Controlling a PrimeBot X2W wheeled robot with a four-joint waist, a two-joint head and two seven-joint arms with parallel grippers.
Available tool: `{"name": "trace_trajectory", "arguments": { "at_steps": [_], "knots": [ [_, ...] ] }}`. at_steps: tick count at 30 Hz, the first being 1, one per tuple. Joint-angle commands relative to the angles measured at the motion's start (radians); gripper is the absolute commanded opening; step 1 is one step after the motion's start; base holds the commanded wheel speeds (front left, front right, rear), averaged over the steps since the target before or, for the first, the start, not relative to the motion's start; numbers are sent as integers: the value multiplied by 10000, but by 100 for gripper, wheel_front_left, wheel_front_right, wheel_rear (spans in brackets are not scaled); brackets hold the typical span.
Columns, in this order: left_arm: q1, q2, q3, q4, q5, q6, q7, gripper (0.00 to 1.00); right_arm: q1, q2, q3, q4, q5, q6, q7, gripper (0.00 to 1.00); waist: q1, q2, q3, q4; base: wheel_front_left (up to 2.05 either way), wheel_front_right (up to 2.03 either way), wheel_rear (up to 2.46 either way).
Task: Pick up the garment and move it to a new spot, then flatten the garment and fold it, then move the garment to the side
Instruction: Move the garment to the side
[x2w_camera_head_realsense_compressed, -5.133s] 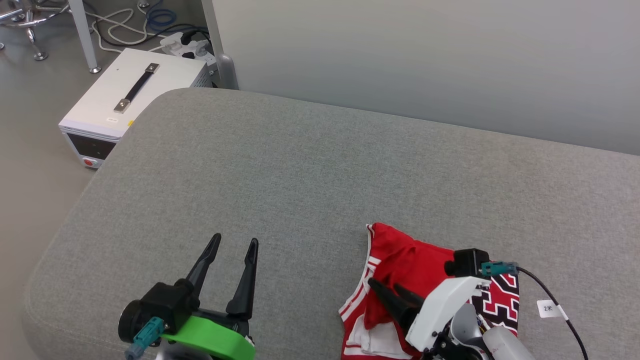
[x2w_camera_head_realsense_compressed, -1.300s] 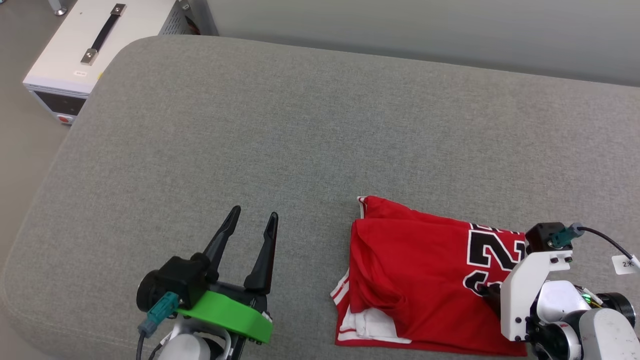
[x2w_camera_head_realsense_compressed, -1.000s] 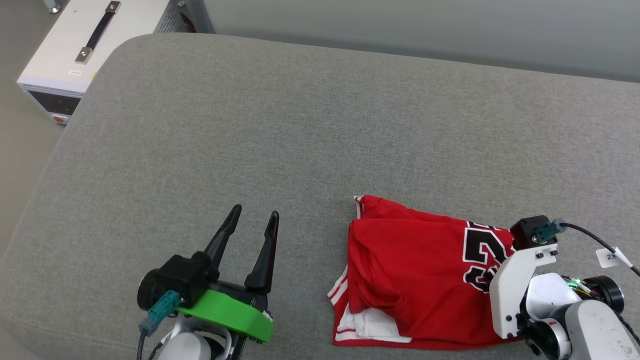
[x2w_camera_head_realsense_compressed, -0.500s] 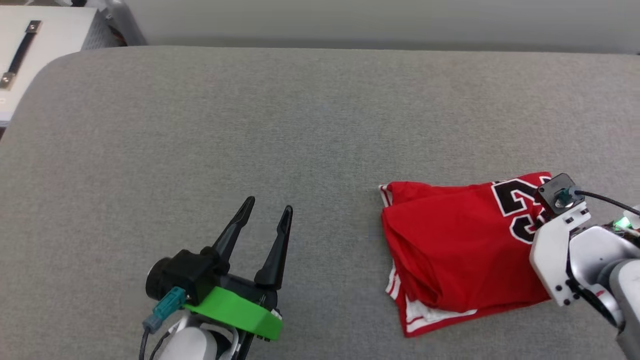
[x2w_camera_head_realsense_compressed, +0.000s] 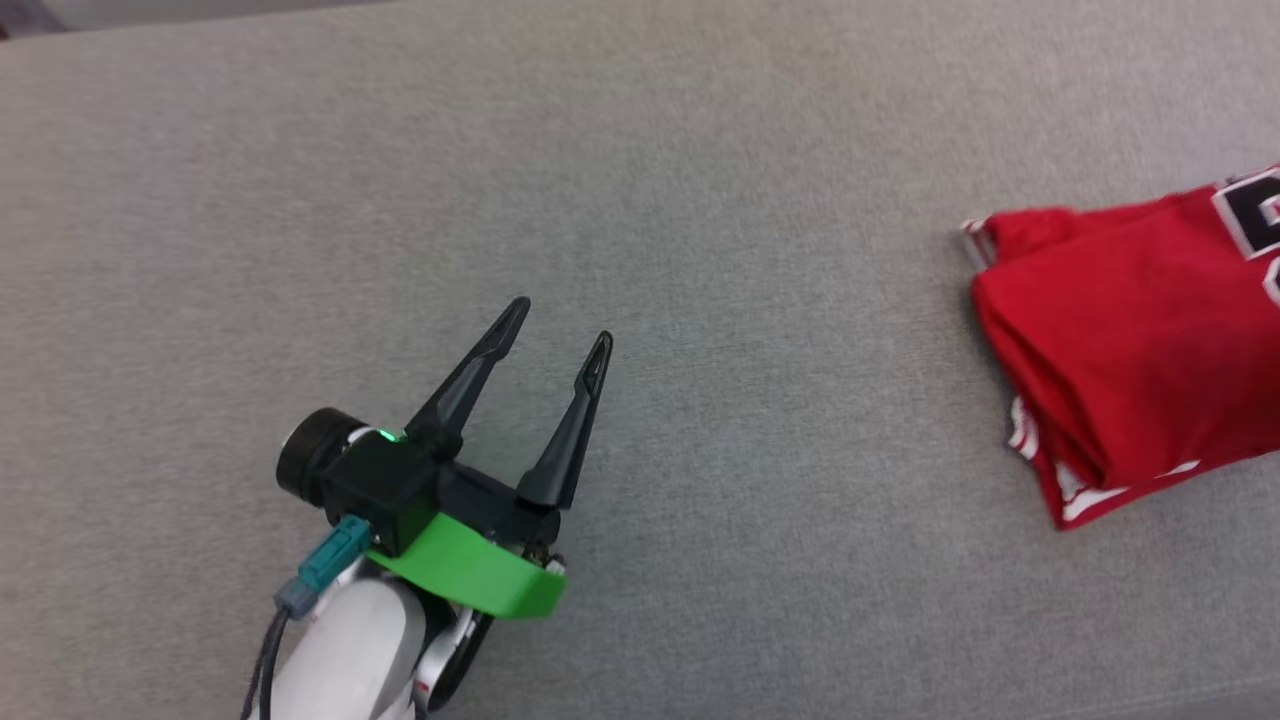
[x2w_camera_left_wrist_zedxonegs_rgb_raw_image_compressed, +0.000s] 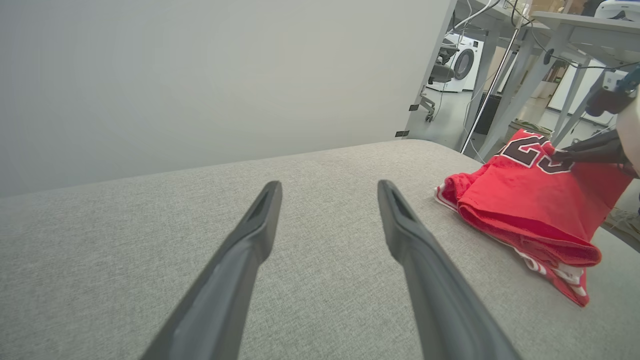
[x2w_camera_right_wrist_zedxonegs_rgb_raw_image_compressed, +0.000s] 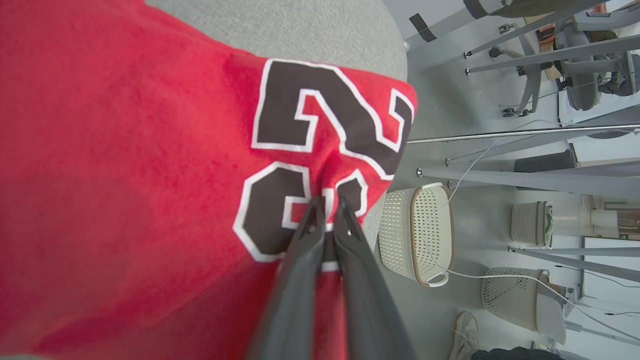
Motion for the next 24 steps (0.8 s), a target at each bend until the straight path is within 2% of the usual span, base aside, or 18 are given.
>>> {"name": "trace_trajectory", "arguments": {
  "at_steps": [1,12,24],
  "knots": [
    [-287,156,-34,-151,169,-29,-57,100,-263,-86,-183,214,-132,-17,-209,0,-1,-1,1165,-948,0,0,0],
    [-1039,796,-317,-991,471,-29,-57,100,-1188,-20,-1691,1933,-938,-17,-1701,0,-1,-1,2367,-1314,0,0,0],
    [-1266,881,-308,-1018,424,-29,-57,100,-1761,271,-2572,3279,-1665,-17,-2373,0,-1,-1,2596,-1011,0,0,0]
  ]
}}
